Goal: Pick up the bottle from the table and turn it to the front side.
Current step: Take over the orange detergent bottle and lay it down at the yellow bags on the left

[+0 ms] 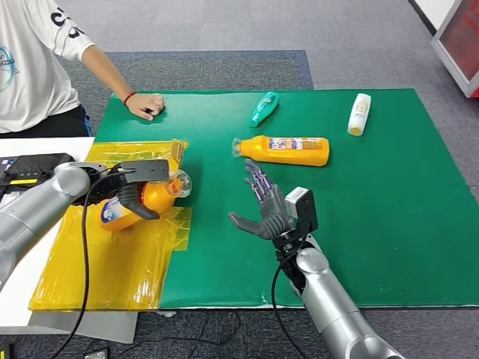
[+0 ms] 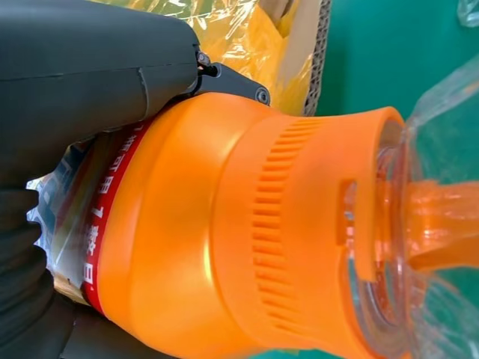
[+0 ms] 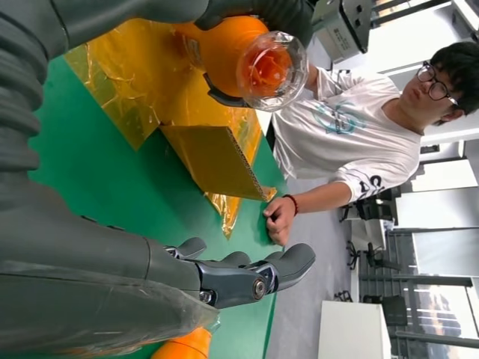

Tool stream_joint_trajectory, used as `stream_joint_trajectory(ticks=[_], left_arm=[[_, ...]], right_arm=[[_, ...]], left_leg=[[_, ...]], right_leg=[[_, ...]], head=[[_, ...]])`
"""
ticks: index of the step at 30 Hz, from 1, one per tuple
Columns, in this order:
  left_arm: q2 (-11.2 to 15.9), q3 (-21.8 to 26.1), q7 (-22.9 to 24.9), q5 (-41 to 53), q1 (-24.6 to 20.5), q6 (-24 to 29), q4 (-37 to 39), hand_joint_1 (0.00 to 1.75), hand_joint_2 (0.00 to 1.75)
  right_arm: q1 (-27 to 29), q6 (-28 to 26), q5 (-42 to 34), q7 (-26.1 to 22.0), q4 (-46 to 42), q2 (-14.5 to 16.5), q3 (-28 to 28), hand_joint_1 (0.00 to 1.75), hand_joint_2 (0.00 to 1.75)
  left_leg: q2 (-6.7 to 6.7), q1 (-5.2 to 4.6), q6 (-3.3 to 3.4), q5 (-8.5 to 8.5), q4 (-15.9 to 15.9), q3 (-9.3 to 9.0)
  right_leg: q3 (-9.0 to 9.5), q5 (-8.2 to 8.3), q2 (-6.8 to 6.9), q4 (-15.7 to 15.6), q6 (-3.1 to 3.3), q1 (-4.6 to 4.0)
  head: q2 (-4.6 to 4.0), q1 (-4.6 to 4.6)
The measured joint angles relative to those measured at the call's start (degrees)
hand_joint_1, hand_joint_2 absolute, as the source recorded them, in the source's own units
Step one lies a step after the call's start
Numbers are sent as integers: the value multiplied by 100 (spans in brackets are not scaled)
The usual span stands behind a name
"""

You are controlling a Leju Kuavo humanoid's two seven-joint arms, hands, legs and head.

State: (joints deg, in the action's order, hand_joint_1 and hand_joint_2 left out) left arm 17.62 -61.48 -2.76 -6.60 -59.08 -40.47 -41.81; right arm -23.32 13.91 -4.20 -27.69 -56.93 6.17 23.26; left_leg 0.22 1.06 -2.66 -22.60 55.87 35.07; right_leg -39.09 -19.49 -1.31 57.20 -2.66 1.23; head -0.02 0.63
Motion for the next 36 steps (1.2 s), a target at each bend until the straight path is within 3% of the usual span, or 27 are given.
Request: stream_joint_trajectory(ticks=[18, 36], left_arm=[[-110, 92, -314, -138, 141, 475, -175, 175, 175], [19, 393, -311, -338, 365, 341, -723, 175, 175]], right_arm=[[2, -89, 20, -35, 37, 8, -4, 0, 175], [-1, -99, 48, -52, 39, 8, -15, 0, 175]], left_leg=[[0, 0, 0, 1, 0, 3], [0, 0, 1, 3, 0, 5]], right_leg=[[-3, 4, 0, 0, -1, 0], [-5, 8, 0, 0, 0, 0]], head=[[0, 0], [0, 1]])
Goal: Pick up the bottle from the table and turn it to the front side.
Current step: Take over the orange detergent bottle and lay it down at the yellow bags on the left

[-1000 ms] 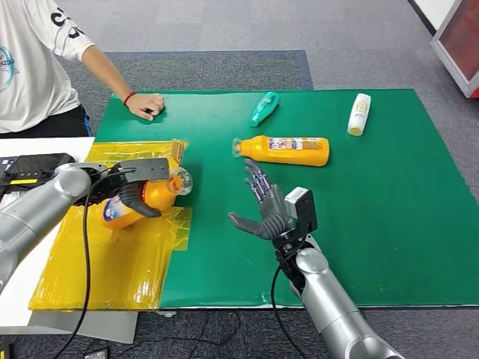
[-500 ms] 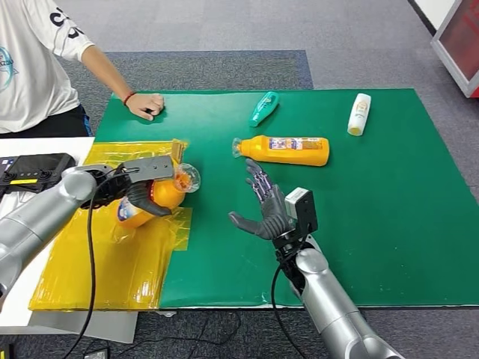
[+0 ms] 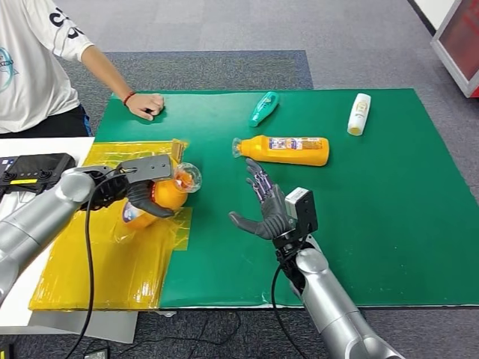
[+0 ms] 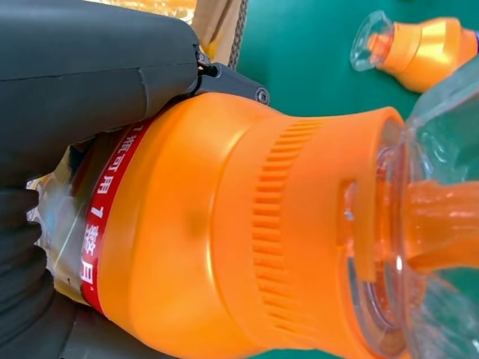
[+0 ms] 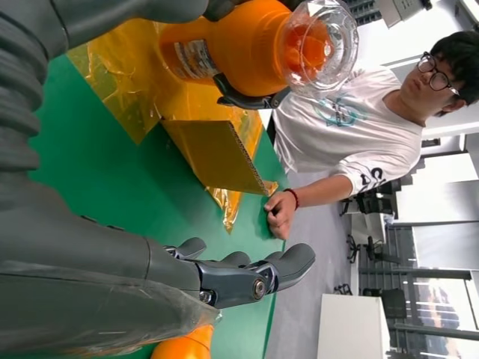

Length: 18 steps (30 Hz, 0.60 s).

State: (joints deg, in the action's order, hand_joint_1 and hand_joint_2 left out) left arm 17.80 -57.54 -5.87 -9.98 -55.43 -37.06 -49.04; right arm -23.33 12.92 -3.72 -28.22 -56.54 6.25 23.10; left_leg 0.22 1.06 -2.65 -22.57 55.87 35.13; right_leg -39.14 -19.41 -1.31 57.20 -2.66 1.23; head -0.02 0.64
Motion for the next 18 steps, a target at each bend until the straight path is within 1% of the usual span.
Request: stream_joint_trajectory(ticks=[12, 18], left_arm=[[48, 37, 96, -178, 22, -262, -1, 175, 175], [143, 78, 219, -753, 39, -628, 27, 175, 175]], right_arm=[[-24, 15, -1, 0, 0, 0, 0, 0, 175], [-74, 38, -37, 23, 1, 0, 0, 0, 175]], left_leg=[[0, 0, 0, 0, 0, 1], [0, 0, 1, 1, 0, 2]], right_leg=[[-1, 0, 0, 0, 0, 0], [-2, 0, 0, 0, 0, 0]], head=[[0, -1], [0, 0]])
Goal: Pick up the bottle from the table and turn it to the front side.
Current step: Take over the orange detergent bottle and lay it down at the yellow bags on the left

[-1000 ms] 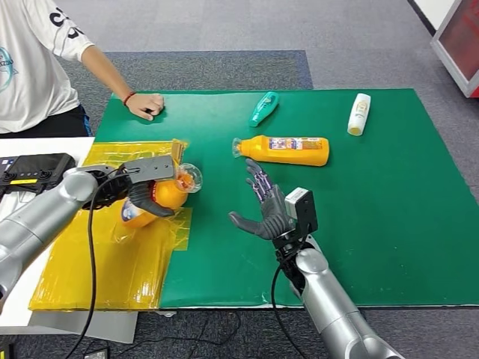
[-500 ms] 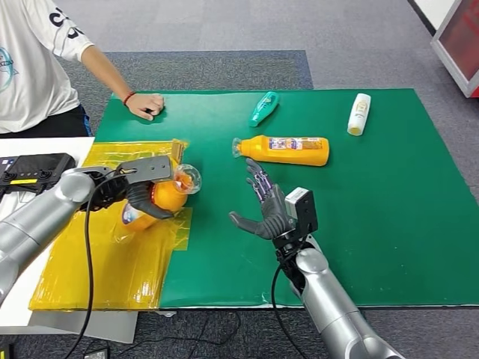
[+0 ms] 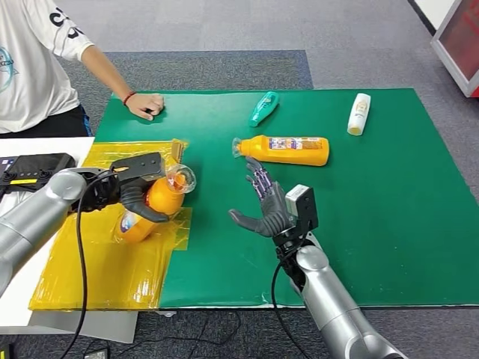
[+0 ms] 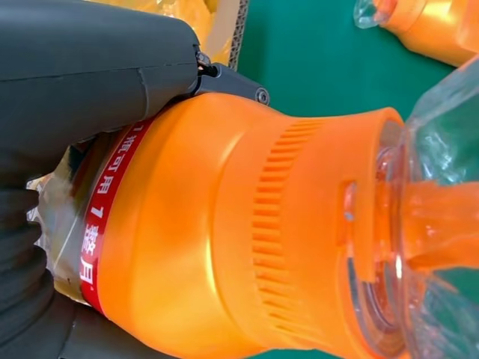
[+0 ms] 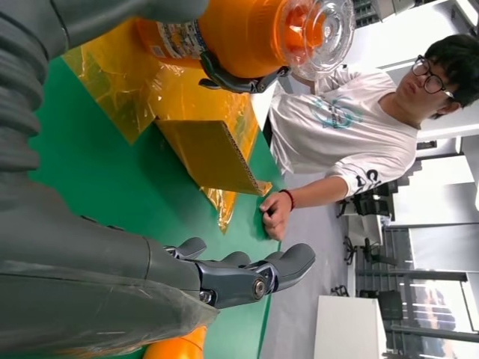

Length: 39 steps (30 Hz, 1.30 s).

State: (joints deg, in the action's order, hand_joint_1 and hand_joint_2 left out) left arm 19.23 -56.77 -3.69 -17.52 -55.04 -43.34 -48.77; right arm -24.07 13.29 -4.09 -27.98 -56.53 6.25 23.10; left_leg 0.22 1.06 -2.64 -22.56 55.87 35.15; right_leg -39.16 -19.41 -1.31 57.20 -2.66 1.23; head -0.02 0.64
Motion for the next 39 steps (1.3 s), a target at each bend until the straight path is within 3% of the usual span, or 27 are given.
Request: stream_joint_trajectory(ticks=[16, 17, 20, 21, 39], left_arm=[[22, 46, 28, -342, -1, -58, 160, 175, 175], [21, 48, 42, -342, -2, -41, 166, 151, 175], [14, 48, 83, -317, -7, 10, 185, 20, 175], [11, 47, 88, -298, -10, 21, 191, 0, 175], [-110, -31, 40, 74, -127, 275, 284, 0, 175]], right_arm=[[-83, -3, -62, 71, 52, 0, 11, 0, 175], [-84, -5, -64, 72, 53, 0, 11, 0, 175], [-87, -16, -69, 77, 55, 0, 12, 0, 175], [-88, -19, -70, 78, 57, 0, 12, 0, 175], [-130, -40, -73, 81, 98, 0, 13, 0, 175]], left_leg=[[0, 0, 0, 1, 0, 1], [0, 0, 0, 1, 0, 1], [0, 0, 0, 1, 0, 0], [0, 0, 0, 1, 0, 0], [0, 0, -2, 3, 0, 0]], right_leg=[[-1, 1, 0, 0, 1, 0], [-1, 1, 0, 0, 1, 0], [-1, 1, 0, 0, 1, 0], [-1, 1, 0, 0, 1, 0], [0, 4, 0, 0, 4, 0]], head=[[0, 0], [0, 0], [0, 0], [0, 0], [0, 1]])
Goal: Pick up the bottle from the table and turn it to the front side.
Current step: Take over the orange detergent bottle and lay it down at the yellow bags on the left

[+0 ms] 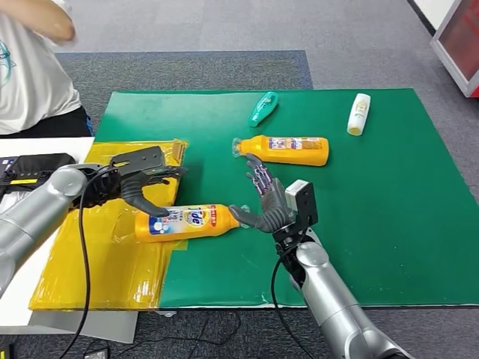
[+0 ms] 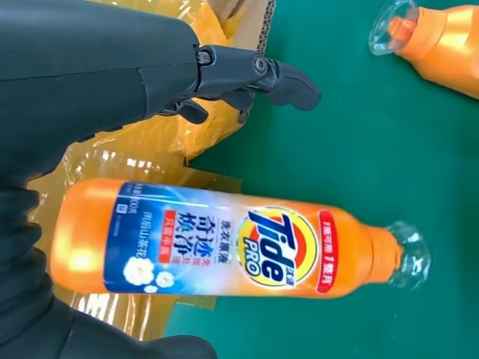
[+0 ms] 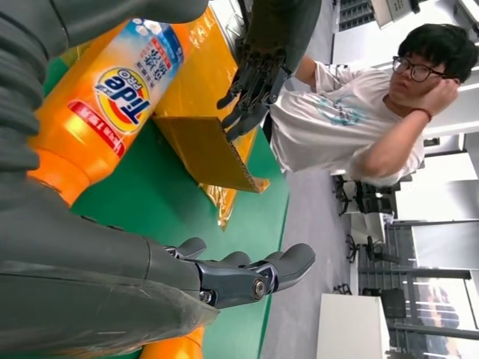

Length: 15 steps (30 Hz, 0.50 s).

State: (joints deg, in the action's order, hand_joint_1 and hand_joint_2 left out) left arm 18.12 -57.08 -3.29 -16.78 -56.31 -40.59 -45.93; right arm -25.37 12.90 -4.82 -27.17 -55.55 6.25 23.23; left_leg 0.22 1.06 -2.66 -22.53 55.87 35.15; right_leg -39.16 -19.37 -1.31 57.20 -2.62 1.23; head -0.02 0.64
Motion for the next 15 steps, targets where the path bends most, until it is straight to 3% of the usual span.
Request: stream_joint_trajectory(ticks=[15], left_arm=[[-33, -20, -186, 59, 26, 81, 48, 0, 175]], right_arm=[[-16, 0, 5, 17, 7, 0, 0, 0, 175]], left_leg=[[0, 0, 0, 0, 0, 0]], right_leg=[[0, 0, 0, 0, 0, 0]], head=[[0, -1]])
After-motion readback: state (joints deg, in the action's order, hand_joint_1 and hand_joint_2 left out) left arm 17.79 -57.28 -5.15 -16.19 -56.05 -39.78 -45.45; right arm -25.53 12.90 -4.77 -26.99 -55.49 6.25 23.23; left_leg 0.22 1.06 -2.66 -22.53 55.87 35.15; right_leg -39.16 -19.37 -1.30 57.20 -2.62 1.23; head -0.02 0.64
